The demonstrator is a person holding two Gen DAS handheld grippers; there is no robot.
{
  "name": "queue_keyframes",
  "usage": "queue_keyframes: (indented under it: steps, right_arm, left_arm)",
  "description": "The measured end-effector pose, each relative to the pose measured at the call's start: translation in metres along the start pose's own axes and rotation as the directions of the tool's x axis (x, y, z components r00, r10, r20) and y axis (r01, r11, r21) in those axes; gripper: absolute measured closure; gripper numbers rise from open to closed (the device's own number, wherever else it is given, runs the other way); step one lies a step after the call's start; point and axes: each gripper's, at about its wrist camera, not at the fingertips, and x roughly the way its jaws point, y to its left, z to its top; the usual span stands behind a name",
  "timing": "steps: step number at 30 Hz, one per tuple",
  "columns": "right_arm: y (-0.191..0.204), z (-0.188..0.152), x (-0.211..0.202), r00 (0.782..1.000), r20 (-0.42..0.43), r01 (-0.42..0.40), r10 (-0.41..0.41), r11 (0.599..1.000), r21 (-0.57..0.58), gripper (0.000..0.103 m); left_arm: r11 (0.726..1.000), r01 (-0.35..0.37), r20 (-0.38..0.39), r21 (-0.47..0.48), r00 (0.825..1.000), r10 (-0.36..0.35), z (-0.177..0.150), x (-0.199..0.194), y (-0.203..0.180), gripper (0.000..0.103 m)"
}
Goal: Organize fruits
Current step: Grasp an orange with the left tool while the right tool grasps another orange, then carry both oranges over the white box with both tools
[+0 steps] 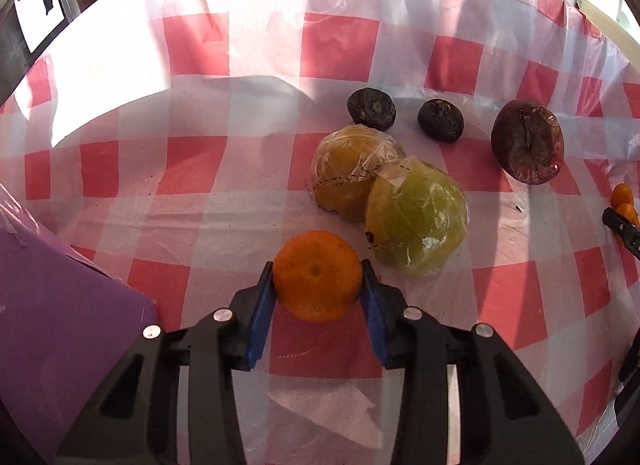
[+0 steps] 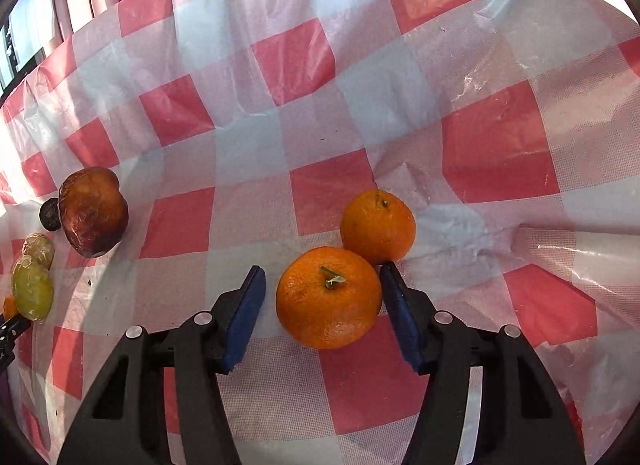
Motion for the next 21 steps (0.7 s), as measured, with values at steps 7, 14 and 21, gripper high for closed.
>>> queue_keyframes:
  steps: [7, 14, 21]
  right_arm:
    - [0.001, 0.0, 0.001, 1.0, 0.0, 0.004, -0.004, 1.0, -0.004, 0.043]
    - [-0.001, -0.007, -0.007, 1.0, -0.008, 0.006, -0.006, 1.0, -0.021, 0.057]
    - [-0.005, -0.057, -0.066, 0.998, -0.043, -0.038, 0.038, 0.999, -0.002, 0.058]
  left_arm:
    - [0.994, 0.017, -0.064, 0.111, 0.998, -0.01, -0.021, -0.027, -0.046, 0.064]
    - [0.963, 0.128, -0.164, 0.238, 0.982, -0.09, -0.072, -0.072, -0.091, 0.063]
    - [0.918, 0.175, -0.185, 0.355, 0.976, -0.115, -0.114, -0.108, -0.083, 0.064]
